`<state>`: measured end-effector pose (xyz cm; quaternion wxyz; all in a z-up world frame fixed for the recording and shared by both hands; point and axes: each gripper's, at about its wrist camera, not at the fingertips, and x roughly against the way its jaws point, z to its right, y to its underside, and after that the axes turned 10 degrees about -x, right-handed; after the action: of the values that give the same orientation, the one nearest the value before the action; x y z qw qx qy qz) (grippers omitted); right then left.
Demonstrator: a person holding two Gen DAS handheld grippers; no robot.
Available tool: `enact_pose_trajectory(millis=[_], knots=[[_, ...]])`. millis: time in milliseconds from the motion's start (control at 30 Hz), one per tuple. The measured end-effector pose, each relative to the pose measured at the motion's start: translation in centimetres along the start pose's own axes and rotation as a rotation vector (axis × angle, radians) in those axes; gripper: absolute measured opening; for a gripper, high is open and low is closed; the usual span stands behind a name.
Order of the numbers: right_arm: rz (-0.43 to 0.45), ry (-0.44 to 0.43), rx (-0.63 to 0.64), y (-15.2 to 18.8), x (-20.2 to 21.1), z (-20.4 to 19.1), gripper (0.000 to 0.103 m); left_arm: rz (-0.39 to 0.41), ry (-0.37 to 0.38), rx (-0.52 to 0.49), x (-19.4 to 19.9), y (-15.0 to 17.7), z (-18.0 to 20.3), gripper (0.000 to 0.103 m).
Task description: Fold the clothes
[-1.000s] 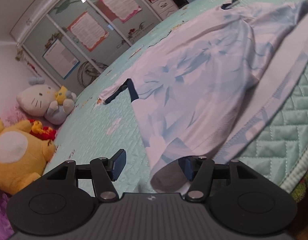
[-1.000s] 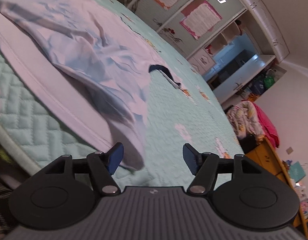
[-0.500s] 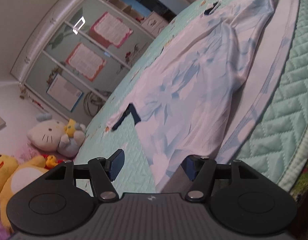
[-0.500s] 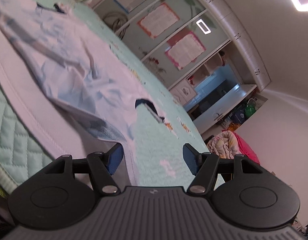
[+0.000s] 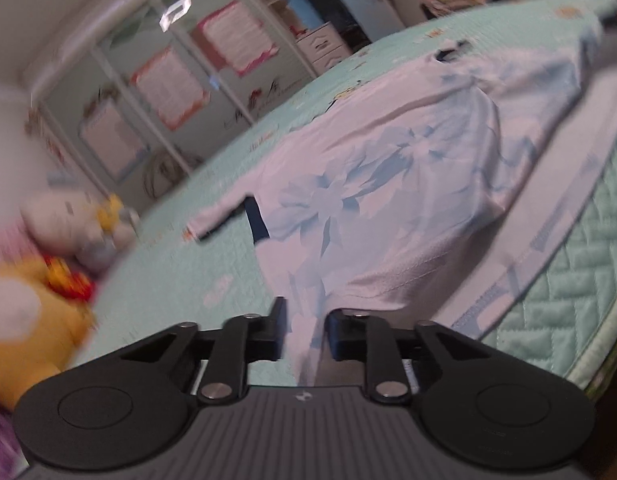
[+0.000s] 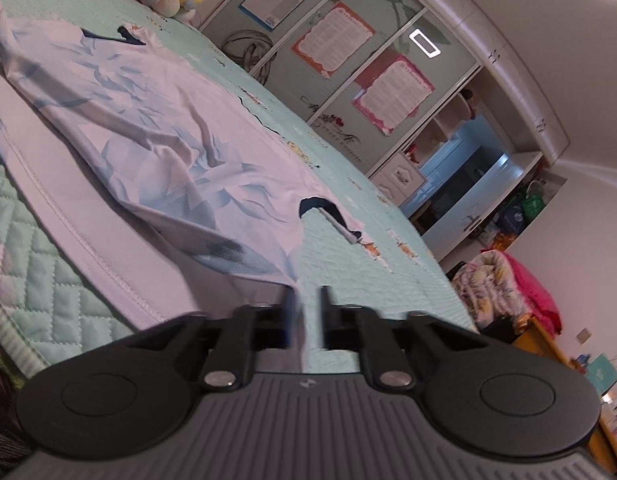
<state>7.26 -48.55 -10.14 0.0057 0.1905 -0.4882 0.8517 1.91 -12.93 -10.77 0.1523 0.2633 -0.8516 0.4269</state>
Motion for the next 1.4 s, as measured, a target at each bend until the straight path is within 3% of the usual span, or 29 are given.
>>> enact_pose_trajectory(millis=[33, 133, 200, 300, 533, 700, 767, 833, 933, 1200, 1333, 1400], knots=[[-0.005, -0.011, -0.018, -0.1, 0.0, 0.2, 0.000, -0.018, 0.020, 0.081, -0.2, 0.4, -0.9, 0.008], [-0.069, -0.052, -0.257, -0.4, 0.0, 3.3, 0.000, -0.070, 0.049, 0.296, -0.9, 1.6, -3.4, 0.008], [-0.111, -0.079, -0.391, 0.0, -0.2, 5.1, 0.000, -0.081, 0.087, 0.387, -1.0, 2.4, -4.3, 0.008], [-0.149, -0.104, -0.457, 0.8, -0.4, 6.0, 0.000, -0.077, 0.076, 0.279, -0.8, 2.1, -3.0, 0.008], [-0.156, -0.087, -0.251, 2.3, 0.2, 3.5, 0.000, -0.091, 0.031, 0.073, -0.6, 2.8, -0.2, 0.013], [-0.162, -0.049, -0.124, 3.2, 0.4, 2.7, 0.004, -0.090, 0.018, 0.034, -0.2, 3.2, -0.1, 0.014], [-0.171, -0.037, -0.131, 3.3, 0.2, 3.1, 0.011, -0.091, 0.016, 0.034, -0.2, 3.1, -0.1, 0.014], [-0.175, -0.028, -0.132, 3.4, 0.2, 3.4, 0.031, -0.092, 0.015, 0.017, -0.2, 3.1, 0.1, 0.014], [-0.193, -0.031, -0.110, 3.4, 0.5, 3.7, 0.035, -0.097, 0.013, 0.003, -0.3, 3.1, 0.4, 0.014], [-0.265, -0.086, -0.385, 4.0, -0.6, 6.0, 0.036, -0.110, -0.021, -0.015, -0.2, 3.1, 0.9, 0.014], [-0.283, -0.093, -0.525, 4.2, -1.6, 6.7, 0.036, -0.115, -0.049, -0.012, -0.2, 3.1, 0.8, 0.040], [-0.295, -0.101, -0.599, 4.3, -1.8, 7.4, 0.037, -0.117, -0.047, 0.003, -0.2, 3.1, 0.5, 0.040]])
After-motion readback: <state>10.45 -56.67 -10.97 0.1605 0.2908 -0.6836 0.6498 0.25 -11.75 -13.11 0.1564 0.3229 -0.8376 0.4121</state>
